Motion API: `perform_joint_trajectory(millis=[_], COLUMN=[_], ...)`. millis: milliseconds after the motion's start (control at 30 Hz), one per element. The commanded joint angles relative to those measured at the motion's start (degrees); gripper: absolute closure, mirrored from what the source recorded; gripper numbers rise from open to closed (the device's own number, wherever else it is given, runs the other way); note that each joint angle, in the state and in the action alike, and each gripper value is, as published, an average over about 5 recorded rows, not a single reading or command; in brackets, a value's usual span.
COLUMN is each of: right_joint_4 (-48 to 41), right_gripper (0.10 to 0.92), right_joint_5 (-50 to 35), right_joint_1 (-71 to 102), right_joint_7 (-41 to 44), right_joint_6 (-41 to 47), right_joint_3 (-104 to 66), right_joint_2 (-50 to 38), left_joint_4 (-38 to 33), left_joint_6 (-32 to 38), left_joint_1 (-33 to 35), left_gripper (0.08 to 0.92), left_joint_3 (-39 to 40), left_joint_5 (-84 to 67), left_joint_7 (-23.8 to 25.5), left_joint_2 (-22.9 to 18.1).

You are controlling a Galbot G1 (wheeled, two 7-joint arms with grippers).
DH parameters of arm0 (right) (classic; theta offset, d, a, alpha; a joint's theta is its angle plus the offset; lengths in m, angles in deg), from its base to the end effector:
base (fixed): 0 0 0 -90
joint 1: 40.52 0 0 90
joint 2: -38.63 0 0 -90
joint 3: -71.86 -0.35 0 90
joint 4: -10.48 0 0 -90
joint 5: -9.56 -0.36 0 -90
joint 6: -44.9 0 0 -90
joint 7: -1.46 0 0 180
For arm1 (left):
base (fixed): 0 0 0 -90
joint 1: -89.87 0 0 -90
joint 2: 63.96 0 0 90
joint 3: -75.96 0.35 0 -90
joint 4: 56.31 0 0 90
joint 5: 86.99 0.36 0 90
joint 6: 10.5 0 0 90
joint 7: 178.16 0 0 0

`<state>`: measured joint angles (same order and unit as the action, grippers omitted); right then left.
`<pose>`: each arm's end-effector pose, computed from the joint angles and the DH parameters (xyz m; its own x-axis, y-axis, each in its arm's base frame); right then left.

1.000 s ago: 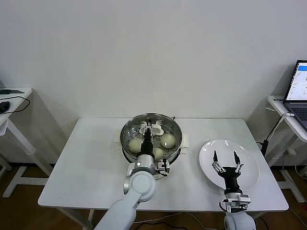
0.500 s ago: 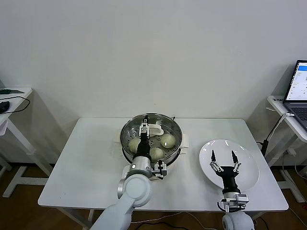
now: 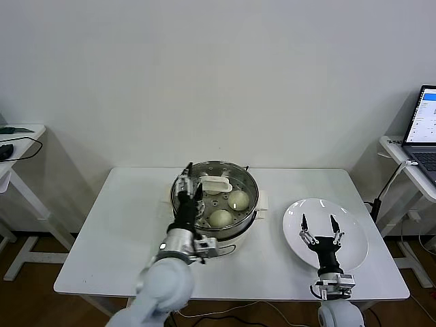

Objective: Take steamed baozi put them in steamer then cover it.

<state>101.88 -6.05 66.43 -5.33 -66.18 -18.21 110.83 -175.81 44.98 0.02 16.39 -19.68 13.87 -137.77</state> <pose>0.2496 -0.1047 -0.4156 -0.9902 0.0987 -0.0988 0.1015 0.9946 -0.0235 0.2696 -0.1042 -0.2108 -0.9955 0.0936 -0.0154 0.0139 0.3037 0.9527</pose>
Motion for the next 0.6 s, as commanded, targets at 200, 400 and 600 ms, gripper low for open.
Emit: perform_joint_trajectory(millis=[200,400,600], right_joint_4=[3.9,5.7,6.5], right_gripper=[0.203,0.203,0.203], right_joint_5=[-7.4,-8.5,-7.8], right_joint_1=[1.8,2.7,3.5], right_joint_7=[1.5,0.8,0.4], right_joint_6=[3.2,3.7,3.0], right_joint_3=[0.4,0.9,1.2], right_joint_2=[-1.3,-1.0,-0.5], left_joint_4=[0.1,7.9,8.4], left_joint_6=[27.6,39.1,45.0], left_joint_1=[18.9,22.0,25.6], left_gripper=[0.177,0.177,0.177], left_joint_3=[-36.9,-41.6,-41.3], left_joint_5=[-66.9,-70.1,-67.8], left_joint_7=[-13.7,-8.1,-5.3], left_joint_2=[-1.2,-3.7,-4.6])
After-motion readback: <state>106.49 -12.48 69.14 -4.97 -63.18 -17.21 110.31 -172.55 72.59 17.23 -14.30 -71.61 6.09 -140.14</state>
